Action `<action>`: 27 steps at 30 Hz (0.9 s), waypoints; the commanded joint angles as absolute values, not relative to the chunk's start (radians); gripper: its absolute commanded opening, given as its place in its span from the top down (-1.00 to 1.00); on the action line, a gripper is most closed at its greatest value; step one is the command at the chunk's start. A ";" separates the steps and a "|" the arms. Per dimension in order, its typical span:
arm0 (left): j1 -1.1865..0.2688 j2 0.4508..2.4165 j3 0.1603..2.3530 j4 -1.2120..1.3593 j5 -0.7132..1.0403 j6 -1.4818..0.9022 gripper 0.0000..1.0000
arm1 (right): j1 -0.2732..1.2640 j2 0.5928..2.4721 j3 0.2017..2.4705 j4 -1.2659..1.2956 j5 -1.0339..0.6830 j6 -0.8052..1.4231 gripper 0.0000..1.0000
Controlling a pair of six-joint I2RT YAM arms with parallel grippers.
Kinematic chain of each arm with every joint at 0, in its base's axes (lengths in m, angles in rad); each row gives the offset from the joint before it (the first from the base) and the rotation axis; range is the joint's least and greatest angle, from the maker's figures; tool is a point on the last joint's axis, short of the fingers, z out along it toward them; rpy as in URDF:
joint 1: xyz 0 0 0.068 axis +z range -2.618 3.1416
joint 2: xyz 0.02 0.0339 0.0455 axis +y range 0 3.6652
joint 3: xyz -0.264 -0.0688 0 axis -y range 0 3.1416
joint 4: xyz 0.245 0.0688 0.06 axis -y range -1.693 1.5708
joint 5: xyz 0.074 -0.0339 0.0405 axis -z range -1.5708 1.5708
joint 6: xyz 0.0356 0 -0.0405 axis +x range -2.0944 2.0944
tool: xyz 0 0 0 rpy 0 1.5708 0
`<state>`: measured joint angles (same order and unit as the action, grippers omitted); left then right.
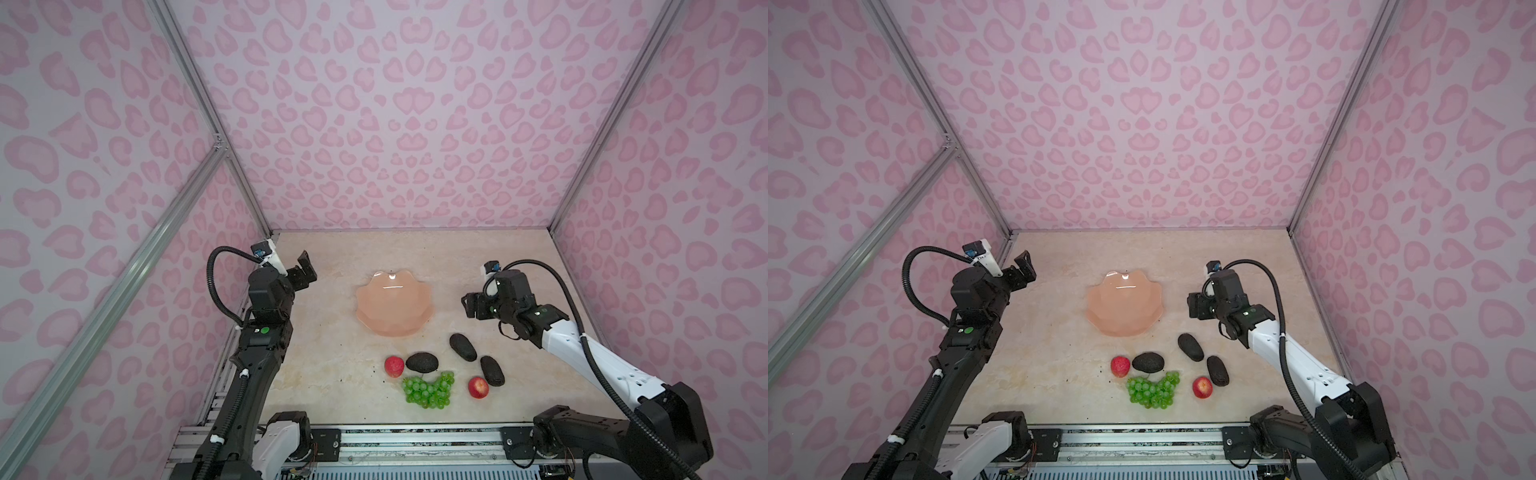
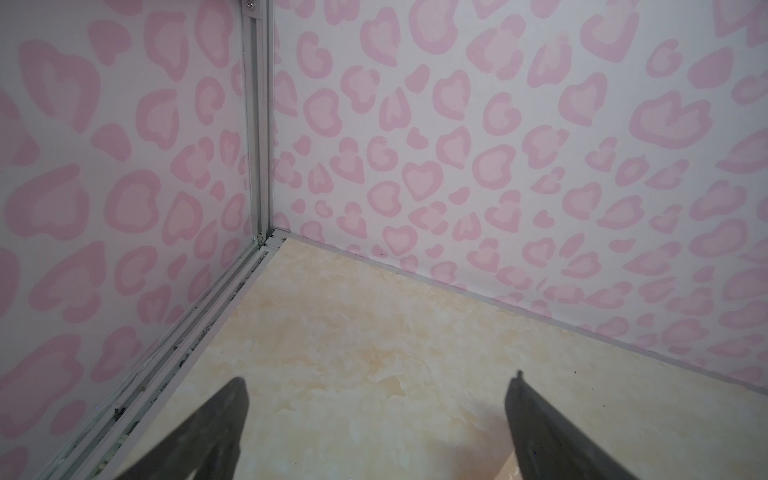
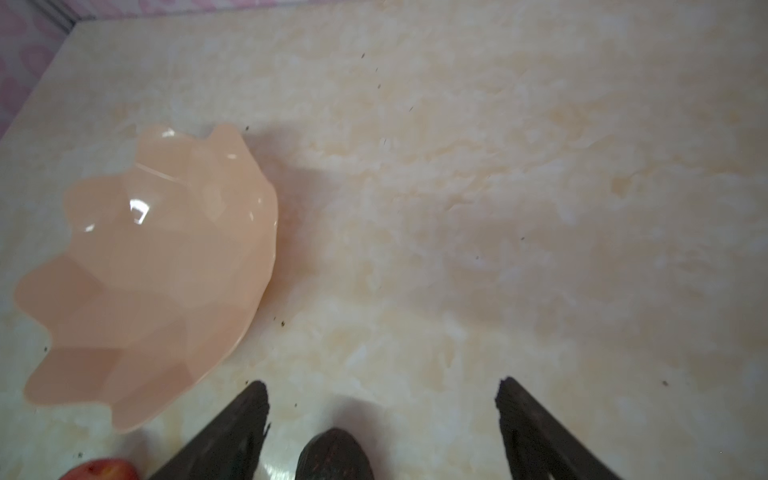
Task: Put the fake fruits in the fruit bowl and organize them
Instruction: 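Reach the right gripper down and grasp the dark avocado nearest it, then carry the avocado with the right gripper into the peach bowl and release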
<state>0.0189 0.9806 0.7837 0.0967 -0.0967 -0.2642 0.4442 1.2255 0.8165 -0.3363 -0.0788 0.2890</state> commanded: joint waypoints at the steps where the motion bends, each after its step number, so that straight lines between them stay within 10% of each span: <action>1: 0.020 0.958 0.796 0.054 -0.076 -0.255 -0.94 | 0.548 1.233 0.779 -0.485 -0.055 0.358 -0.73; 12: 0.020 0.933 0.775 0.052 -0.049 -0.231 -0.93 | 0.672 1.392 0.724 -0.426 -0.021 0.444 -0.65; 27: 0.020 0.931 0.762 0.042 -0.057 -0.241 -0.93 | 0.721 1.370 0.886 -0.568 0.188 0.394 0.30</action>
<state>0.0193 0.9325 0.7635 0.0460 -0.0521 -0.2340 0.7006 1.4014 0.8196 -0.4885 0.1051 0.4320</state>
